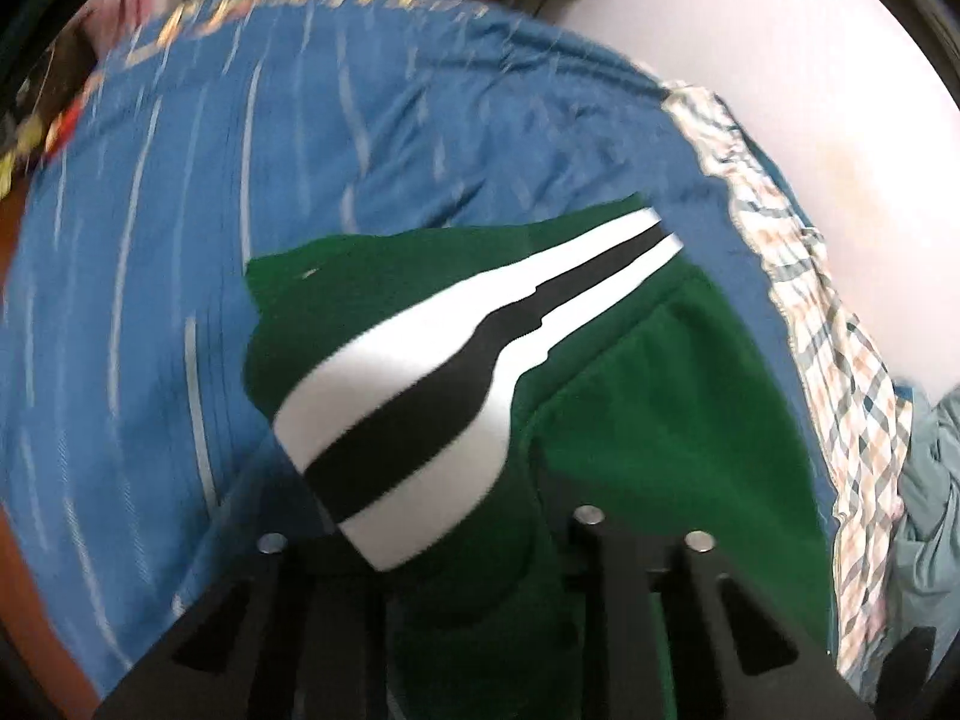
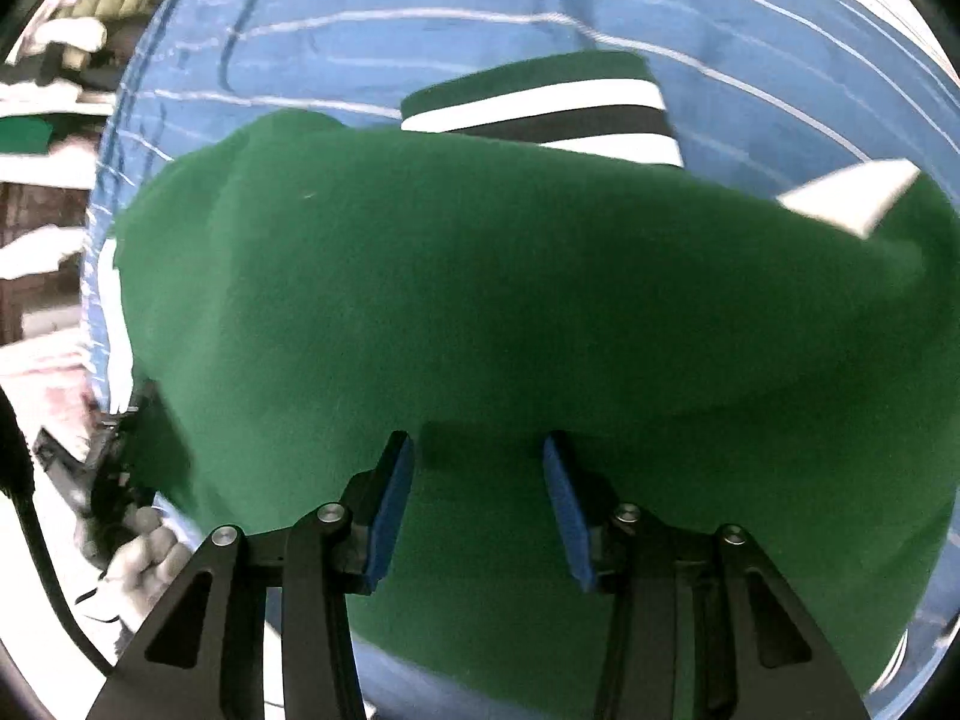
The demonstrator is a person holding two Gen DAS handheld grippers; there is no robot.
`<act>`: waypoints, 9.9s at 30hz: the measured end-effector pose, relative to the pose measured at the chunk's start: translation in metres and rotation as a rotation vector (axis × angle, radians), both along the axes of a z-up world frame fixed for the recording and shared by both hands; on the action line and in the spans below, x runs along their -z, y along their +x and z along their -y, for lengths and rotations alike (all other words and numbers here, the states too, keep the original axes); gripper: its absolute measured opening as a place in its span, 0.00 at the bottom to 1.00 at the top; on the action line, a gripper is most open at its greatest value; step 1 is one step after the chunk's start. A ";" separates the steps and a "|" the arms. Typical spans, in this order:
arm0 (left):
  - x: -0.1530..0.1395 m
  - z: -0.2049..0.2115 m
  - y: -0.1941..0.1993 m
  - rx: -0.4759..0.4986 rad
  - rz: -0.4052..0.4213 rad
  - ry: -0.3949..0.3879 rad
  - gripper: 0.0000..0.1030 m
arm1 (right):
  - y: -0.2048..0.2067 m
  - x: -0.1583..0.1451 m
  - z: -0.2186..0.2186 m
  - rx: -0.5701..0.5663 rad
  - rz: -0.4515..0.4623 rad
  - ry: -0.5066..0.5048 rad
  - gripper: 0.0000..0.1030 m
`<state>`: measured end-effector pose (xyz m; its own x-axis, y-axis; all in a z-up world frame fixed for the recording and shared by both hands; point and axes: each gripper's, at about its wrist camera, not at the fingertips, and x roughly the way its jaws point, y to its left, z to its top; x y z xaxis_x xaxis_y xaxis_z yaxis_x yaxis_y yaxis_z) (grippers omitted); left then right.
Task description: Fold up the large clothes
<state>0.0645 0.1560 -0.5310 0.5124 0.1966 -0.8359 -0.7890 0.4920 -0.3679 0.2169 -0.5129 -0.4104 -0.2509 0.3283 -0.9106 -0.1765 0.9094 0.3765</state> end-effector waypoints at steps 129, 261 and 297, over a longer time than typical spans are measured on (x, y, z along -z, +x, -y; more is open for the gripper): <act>-0.060 0.291 0.059 0.901 -0.530 0.494 1.00 | -0.166 -0.092 0.368 0.460 0.040 0.035 0.21; -0.353 0.206 0.269 0.952 0.002 0.454 0.98 | 0.014 -0.421 0.087 0.472 0.724 -0.480 0.87; -0.535 0.200 0.052 0.916 0.163 0.544 0.98 | -0.264 -0.698 0.069 0.483 0.997 -0.421 0.89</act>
